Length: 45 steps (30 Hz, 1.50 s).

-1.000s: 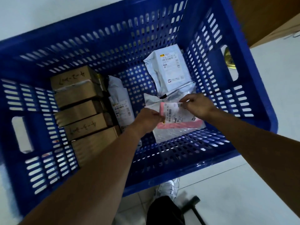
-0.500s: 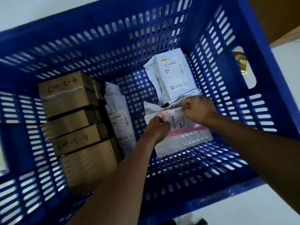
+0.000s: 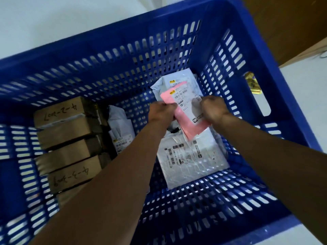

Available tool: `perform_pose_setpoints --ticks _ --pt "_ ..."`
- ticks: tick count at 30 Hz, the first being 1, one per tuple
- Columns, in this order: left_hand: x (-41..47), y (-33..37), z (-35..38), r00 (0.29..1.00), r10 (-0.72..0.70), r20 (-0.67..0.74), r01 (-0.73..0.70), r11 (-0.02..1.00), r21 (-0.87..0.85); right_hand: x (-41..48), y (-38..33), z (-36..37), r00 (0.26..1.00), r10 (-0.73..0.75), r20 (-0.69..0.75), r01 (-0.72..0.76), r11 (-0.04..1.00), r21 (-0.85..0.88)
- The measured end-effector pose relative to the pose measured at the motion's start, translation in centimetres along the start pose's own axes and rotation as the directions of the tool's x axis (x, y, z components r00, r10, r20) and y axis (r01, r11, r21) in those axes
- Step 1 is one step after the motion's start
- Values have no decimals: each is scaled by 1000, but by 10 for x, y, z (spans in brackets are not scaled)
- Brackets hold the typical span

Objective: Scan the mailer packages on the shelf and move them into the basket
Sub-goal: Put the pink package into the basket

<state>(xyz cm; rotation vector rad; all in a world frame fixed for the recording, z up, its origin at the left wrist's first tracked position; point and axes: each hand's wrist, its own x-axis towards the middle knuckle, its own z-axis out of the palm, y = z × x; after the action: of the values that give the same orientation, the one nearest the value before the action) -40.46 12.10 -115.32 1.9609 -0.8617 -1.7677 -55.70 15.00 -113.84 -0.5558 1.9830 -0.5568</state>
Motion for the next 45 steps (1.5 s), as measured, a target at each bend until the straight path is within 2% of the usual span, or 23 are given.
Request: perform_pose_setpoints --ticks 4,7,10,12,14,16,19,21,23,25,27,29,31,34,38,45 --pt "15 0 6 989 148 -21 -138 956 258 12 -7 4 999 -11 -40 12 1000 12" --pt "19 11 5 974 211 81 -226 906 357 15 -10 1 995 -76 -57 72 995 -65" --pt "19 15 2 962 216 165 -270 839 472 14 -8 1 993 -117 8 117 973 -201" --pt "10 16 -1 950 234 208 -313 742 593 11 -6 3 984 -176 11 169 919 -355" --pt "9 10 -2 916 319 245 -399 639 658 4 -2 8 944 -329 15 285 793 -539" --pt "12 3 0 845 434 312 -512 490 706 -2 0 13 876 -472 102 417 632 -654" --pt "26 -3 0 709 547 445 -645 248 723 1 7 21 842 -458 285 502 472 -724" --pt "32 -1 1 650 545 529 -682 112 723 5 13 22 841 -442 312 509 450 -734" --pt "39 1 2 629 507 590 -679 -11 734 6 15 24 833 -457 313 522 459 -719" --pt "44 4 2 625 465 627 -672 -89 735 6 15 24 826 -460 324 532 448 -719" --pt "47 7 6 552 513 657 -673 -191 714 10 12 24 810 -488 326 545 420 -725" --pt "54 6 9 519 544 660 -642 -262 721 20 9 25 758 -551 348 595 369 -714" --pt "65 2 9 516 528 674 -672 -237 701 34 7 27 714 -600 360 634 336 -697" --pt "77 -5 8 543 543 641 -686 -155 711 54 15 36 729 -602 327 610 355 -708" --pt "85 -19 9 483 611 627 -679 -191 709 63 31 47 725 -646 239 611 445 -654" --pt "96 -27 8 467 643 607 -681 -177 711 67 37 49 689 -692 214 630 427 -648"
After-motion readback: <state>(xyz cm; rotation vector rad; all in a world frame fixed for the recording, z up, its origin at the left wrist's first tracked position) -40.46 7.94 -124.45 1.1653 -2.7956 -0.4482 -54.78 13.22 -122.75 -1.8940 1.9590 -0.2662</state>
